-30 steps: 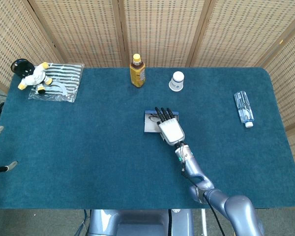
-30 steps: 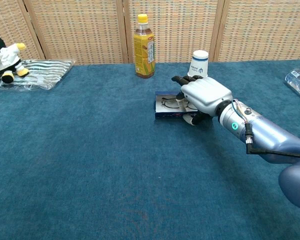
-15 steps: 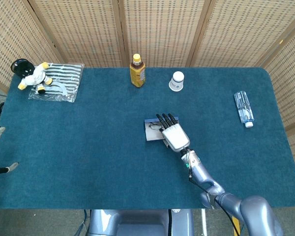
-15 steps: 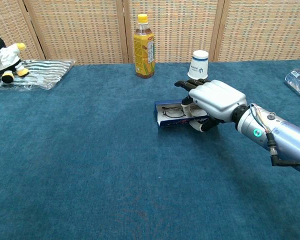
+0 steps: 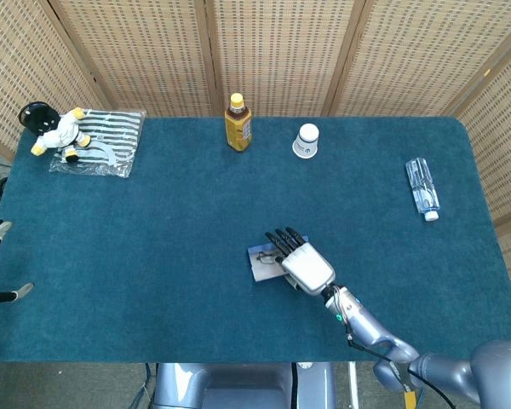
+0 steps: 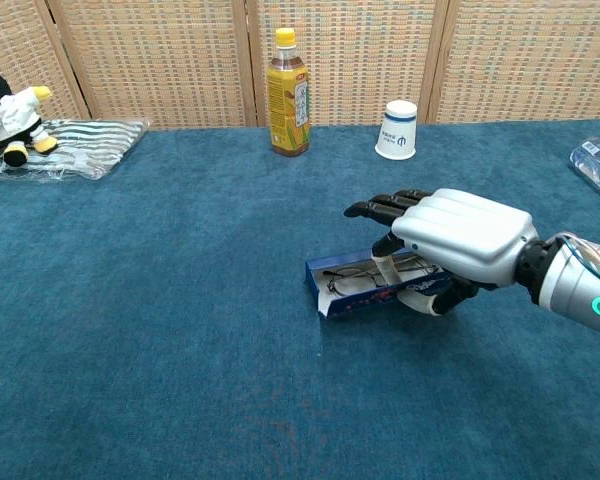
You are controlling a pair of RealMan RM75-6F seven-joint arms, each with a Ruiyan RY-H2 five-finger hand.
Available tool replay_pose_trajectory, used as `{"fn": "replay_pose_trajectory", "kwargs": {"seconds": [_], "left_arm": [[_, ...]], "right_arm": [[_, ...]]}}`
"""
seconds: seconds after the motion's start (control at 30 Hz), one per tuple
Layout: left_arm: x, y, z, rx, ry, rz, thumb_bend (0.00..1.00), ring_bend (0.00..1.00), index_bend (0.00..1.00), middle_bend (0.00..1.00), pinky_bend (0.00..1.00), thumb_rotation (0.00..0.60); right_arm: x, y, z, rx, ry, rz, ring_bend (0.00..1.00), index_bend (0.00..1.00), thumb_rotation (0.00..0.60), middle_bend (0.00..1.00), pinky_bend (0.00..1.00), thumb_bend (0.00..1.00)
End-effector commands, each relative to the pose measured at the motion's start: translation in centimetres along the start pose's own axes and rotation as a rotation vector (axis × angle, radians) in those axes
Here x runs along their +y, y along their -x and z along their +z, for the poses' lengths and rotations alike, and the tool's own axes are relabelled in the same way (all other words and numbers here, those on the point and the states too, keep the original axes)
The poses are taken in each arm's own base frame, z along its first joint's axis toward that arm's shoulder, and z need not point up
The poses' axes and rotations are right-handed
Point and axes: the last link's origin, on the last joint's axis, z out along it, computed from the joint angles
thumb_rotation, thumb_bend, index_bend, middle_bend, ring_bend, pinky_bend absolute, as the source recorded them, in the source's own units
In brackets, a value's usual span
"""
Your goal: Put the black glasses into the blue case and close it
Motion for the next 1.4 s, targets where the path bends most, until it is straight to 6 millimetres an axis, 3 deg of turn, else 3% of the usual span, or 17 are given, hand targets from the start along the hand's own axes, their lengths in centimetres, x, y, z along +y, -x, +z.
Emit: {"fn": "replay_pose_trajectory", "kwargs": {"seconds": [0.03, 0.47, 0.87, 1.4], "left_arm": [[0.0, 0.1, 0.1, -0.004, 0.000, 0.002, 0.00, 0.00, 0.00, 0.00, 0.00, 0.600], [-0.1, 0.3, 0.2, -0.020, -0.013, 0.006, 0.00, 0.00, 0.00, 0.00, 0.00, 0.600], [-0.1, 0.5, 0.4, -0.030, -0.021, 0.011, 0.00, 0.00, 0.00, 0.00, 0.00, 0.600], [-0.1, 0.6, 0.6, -0.040, -0.025, 0.010, 0.00, 0.00, 0.00, 0.00, 0.00, 0.600]], "right_arm": [[0.1, 0.0, -0.8, -0.027, -0.033, -0.096, 0.00, 0.71, 0.600, 0.06, 0.09, 0.47], [1.8, -1.0, 2.3, -0.110, 0.001, -0.206, 0.00, 0.71, 0.600, 0.07, 0.12, 0.47], [2.0, -4.2, 5.0, -0.098, 0.004, -0.288, 0.00, 0.71, 0.600, 0.07, 0.12, 0.49], [2.5, -3.3, 8.3, -0.155, 0.065, -0.348, 0.00, 0.71, 0.600, 0.07, 0.12, 0.49]]}}
